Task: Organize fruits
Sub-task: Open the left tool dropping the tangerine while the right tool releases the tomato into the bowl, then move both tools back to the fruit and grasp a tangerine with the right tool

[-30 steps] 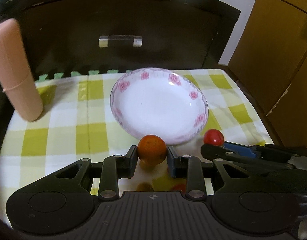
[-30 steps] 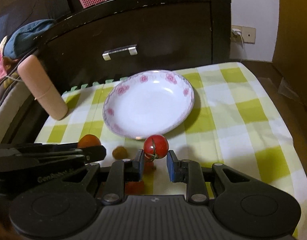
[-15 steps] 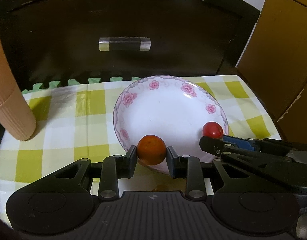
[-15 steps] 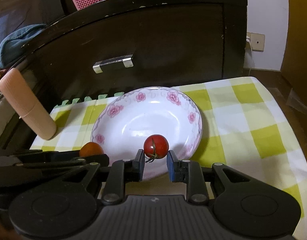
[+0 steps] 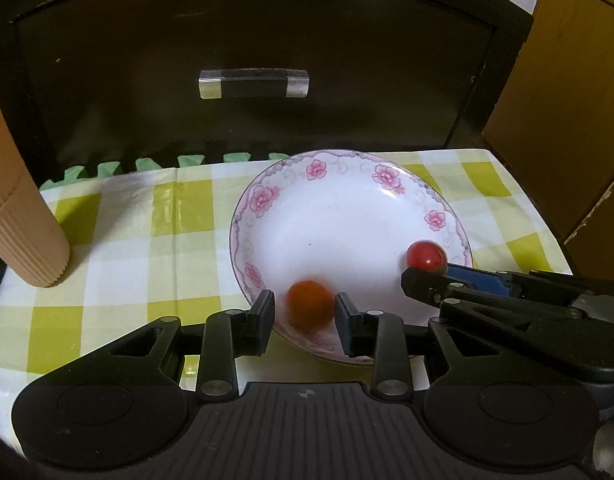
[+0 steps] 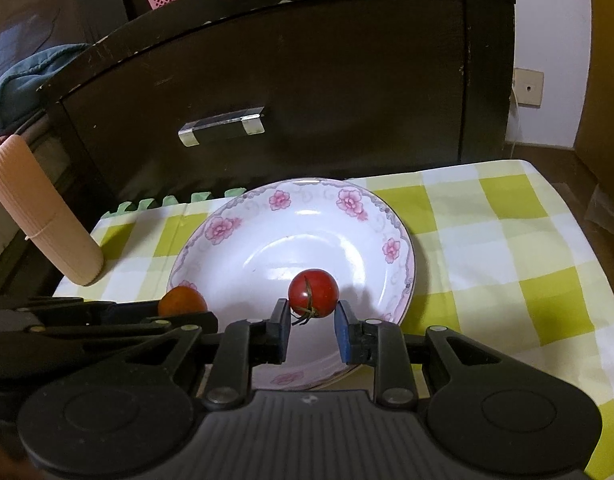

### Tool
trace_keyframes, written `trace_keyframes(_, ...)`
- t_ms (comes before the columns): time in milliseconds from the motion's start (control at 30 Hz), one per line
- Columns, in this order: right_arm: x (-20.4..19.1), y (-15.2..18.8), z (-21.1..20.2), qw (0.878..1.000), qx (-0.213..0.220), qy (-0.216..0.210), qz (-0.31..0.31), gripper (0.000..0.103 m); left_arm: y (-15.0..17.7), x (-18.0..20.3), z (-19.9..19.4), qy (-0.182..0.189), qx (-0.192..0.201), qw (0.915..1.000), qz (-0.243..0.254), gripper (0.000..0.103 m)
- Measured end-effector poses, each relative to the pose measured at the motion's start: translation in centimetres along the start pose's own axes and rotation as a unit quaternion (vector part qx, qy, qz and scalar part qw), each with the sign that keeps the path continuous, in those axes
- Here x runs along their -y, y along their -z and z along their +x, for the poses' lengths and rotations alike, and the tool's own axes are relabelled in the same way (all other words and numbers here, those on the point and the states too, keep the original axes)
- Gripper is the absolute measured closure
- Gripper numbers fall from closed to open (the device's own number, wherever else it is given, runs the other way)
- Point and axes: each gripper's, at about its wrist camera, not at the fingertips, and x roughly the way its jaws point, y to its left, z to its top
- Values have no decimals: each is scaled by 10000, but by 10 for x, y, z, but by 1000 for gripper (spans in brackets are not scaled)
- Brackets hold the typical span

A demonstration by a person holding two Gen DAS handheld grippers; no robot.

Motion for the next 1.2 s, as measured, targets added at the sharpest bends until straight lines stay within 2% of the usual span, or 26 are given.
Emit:
trace_keyframes(100, 1, 0, 0, 10000, -9, 8, 19, 78, -1, -3, -2, -15, 11, 10000, -59, 53)
trace_keyframes(433, 5, -4, -11, 9998, 120, 115, 64, 70, -6, -1, -17, 0, 198, 9998, -55, 44)
trace_keyframes(600, 6, -4, -21, 9996, 188, 169, 104, 69, -5, 0, -27, -96, 290, 9995, -12, 32)
trace_keyframes(767, 6, -3, -30, 9995, 214, 196, 135, 67, -3, 2, -36, -224, 340, 9992, 22, 25)
trace_keyframes(1200, -4, 8, -54, 9995, 260, 145, 94, 66, 11, -3, -59, -324, 372, 9988, -7, 20)
